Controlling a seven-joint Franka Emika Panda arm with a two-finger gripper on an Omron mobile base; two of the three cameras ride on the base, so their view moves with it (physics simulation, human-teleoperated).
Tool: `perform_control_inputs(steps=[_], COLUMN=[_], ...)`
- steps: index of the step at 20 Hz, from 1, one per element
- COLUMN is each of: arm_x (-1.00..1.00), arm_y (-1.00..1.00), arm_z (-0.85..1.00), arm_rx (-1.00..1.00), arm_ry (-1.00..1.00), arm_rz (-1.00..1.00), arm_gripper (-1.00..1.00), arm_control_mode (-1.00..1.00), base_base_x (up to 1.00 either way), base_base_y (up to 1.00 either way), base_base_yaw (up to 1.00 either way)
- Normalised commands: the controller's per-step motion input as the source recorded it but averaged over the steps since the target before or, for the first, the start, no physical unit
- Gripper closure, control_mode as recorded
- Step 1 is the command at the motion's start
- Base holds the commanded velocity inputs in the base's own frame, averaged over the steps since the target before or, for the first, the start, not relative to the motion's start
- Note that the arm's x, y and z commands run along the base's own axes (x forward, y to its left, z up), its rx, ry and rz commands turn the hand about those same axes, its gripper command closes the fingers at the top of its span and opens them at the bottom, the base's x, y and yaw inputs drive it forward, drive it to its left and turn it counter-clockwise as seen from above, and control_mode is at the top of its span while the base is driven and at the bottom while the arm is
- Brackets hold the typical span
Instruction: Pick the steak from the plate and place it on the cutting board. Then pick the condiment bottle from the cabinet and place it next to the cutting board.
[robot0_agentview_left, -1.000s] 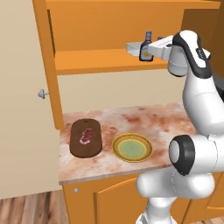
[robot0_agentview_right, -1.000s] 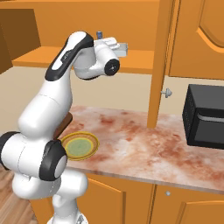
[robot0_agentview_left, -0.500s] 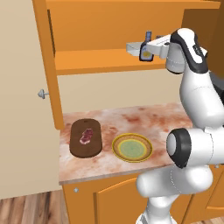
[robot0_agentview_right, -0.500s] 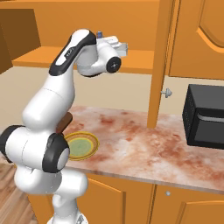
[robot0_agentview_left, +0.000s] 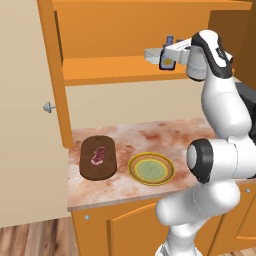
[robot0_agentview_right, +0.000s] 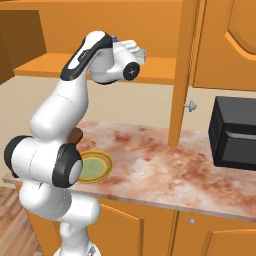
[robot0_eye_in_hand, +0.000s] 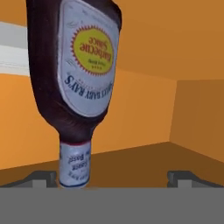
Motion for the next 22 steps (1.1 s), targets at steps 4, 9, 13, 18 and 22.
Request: perform_control_inputs(steps=[4,9,13,18,22], arm_x=[0.22,0.18,0.16,0.12,0.08], arm_y=[-0.03,-0.10,-0.11,-0.01,0.00], arm_z=[0.00,0.00,-0.01,-0.06,-0.10], arm_rx=[0.00,0.00,0.00,0.00,0.00], arm_ry=[0.00,0.00,0.00,0.00,0.00], arm_rz=[0.00,0.00,0.00,0.00,0.01], arm_gripper=[-1.00,-1.00,-1.00,-1.00,-1.00], arm_control_mode=[-1.00,-1.00,-1.00,-1.00,-1.00], base_base_x=[0.00,0.00,0.00,0.00,0.00], base_base_y=[0.00,0.00,0.00,0.00,0.00], base_base_yaw=[0.00,0.00,0.00,0.00,0.00])
